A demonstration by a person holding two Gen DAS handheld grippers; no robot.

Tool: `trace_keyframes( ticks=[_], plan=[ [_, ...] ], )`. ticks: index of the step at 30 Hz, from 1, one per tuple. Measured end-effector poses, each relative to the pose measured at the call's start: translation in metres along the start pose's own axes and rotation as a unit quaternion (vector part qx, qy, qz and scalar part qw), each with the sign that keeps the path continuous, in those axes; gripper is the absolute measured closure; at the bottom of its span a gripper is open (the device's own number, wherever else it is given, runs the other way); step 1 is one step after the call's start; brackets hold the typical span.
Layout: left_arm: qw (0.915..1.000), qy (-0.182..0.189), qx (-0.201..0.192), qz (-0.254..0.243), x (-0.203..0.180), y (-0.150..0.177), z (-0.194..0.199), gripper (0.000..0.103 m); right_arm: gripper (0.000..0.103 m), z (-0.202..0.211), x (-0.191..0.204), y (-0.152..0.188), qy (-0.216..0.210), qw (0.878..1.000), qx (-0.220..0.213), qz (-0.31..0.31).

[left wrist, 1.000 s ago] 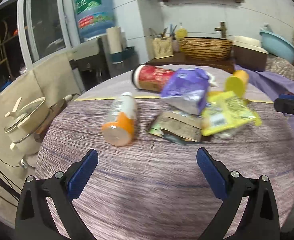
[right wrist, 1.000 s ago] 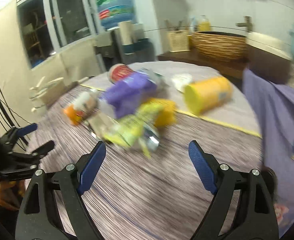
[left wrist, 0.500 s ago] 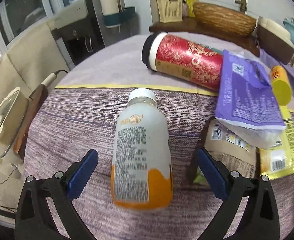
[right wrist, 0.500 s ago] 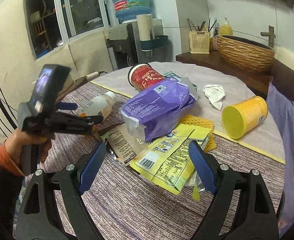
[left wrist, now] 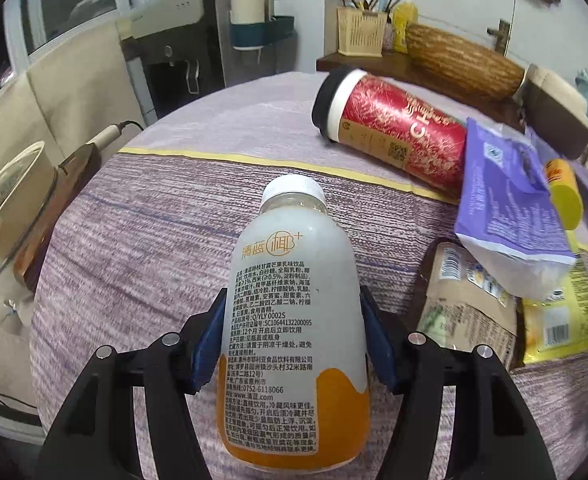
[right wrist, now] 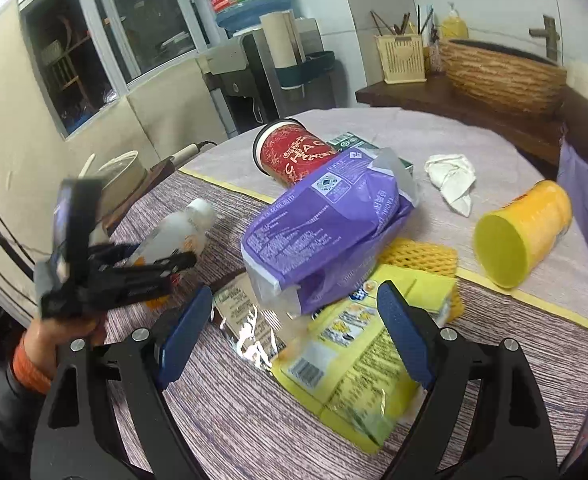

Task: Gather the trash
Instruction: 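Grasp the purple snack bag with the right gripper while the left holds the bottle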

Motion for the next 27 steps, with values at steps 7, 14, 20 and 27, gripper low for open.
trace_keyframes(
  ticks=[7,14,20,27],
  plan=[
    [0.9978,0.016,-0.062,0.018,0.002,0.034,0.047,0.042,0.045,-0.040,-0.001,-0.020,0.006,0.998,0.044,-0.048],
    [0.9952,-0.011,-0.097,0.002,-0.008,0.060,0.073,0.042,0.084,-0.063,-0.012,-0.016,0.014,0.994,0.057,-0.089],
    [0.9929,0.004,-0.117,0.018,-0.013,0.075,0.087,0.042,0.098,-0.043,-0.008,-0.015,0.001,0.998,0.017,-0.066],
    [0.9902,0.016,-0.136,0.030,-0.029,0.092,0.104,0.042,0.101,-0.003,0.009,-0.008,-0.015,0.999,-0.028,-0.021]
  ],
)
Point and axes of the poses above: each gripper's, at about its wrist camera, not at the fingertips, and z roughly against the way its jaws point, x to its left, y to its underside, the point moved 6 cm from there along -z, roughly the way its jaws point, and after that the axes turned 7 degrees about x, right-handed, at the moved point
